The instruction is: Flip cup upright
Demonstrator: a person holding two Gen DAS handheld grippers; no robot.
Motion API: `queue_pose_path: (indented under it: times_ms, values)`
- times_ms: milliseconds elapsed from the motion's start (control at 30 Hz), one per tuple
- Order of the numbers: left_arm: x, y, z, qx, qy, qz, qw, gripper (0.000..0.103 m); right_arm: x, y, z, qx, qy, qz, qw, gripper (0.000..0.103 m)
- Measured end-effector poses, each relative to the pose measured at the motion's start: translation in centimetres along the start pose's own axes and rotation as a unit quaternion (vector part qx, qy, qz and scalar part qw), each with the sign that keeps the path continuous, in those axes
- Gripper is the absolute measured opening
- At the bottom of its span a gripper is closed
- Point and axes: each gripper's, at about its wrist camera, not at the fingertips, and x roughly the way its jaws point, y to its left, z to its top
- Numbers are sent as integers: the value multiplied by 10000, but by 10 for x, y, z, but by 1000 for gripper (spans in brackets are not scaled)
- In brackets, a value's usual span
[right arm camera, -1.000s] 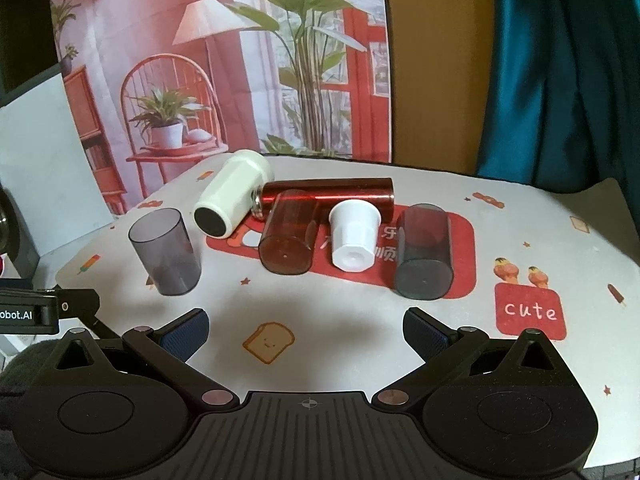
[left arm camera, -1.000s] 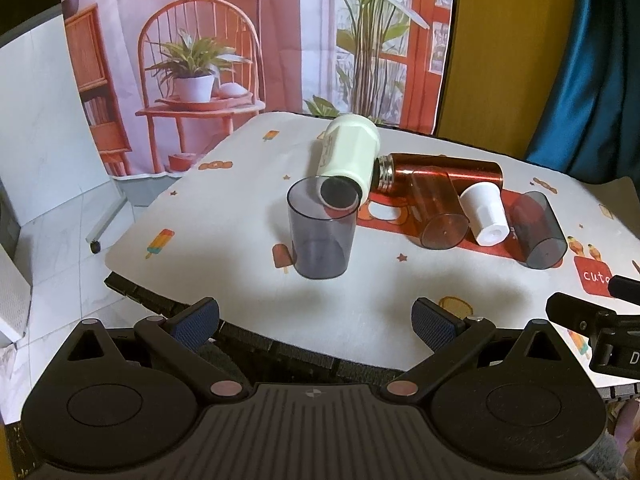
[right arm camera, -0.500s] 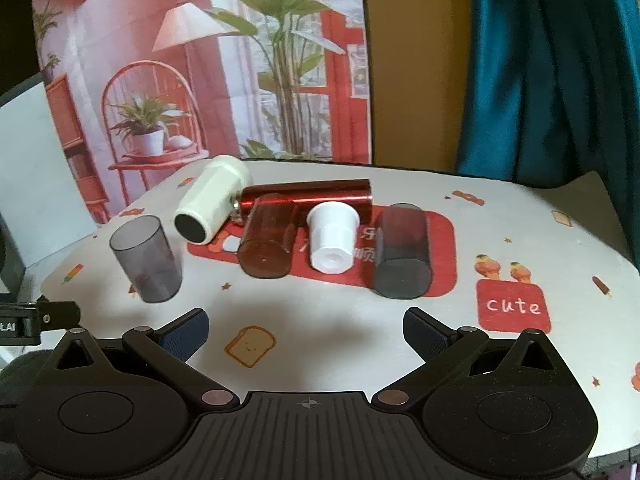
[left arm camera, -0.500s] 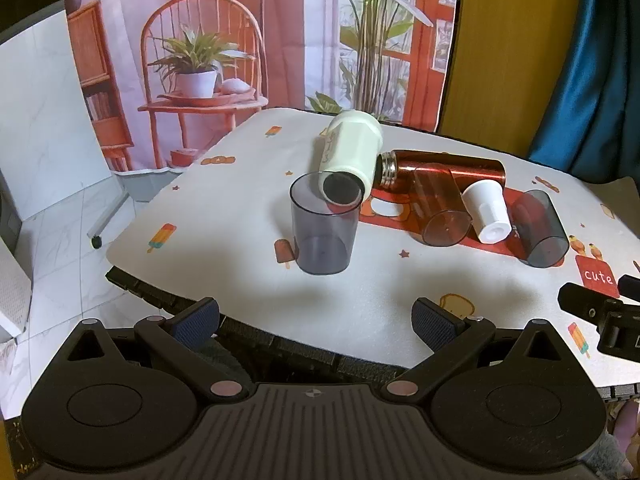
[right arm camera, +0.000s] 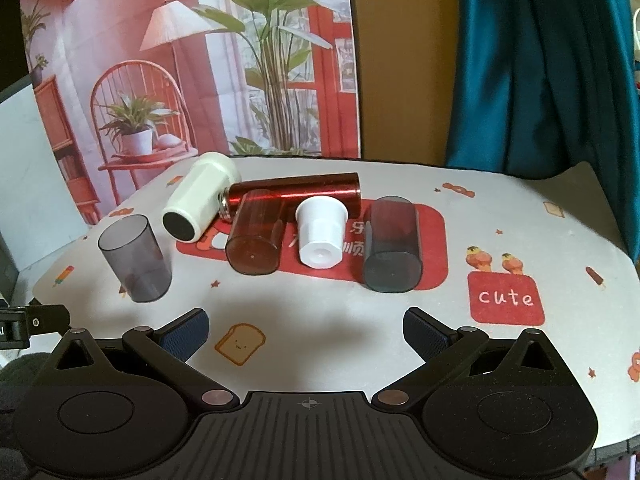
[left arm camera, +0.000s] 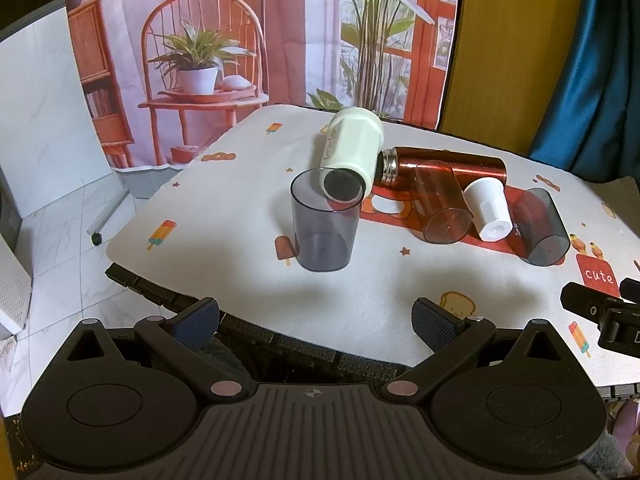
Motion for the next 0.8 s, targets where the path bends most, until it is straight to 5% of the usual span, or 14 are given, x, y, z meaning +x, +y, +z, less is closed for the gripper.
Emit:
queue_pose_path:
  times_ms: [800]
  values:
    - [1,1,-2,-26,10,-25,10000,103,4,-2,-3,47,85,7,10000,103]
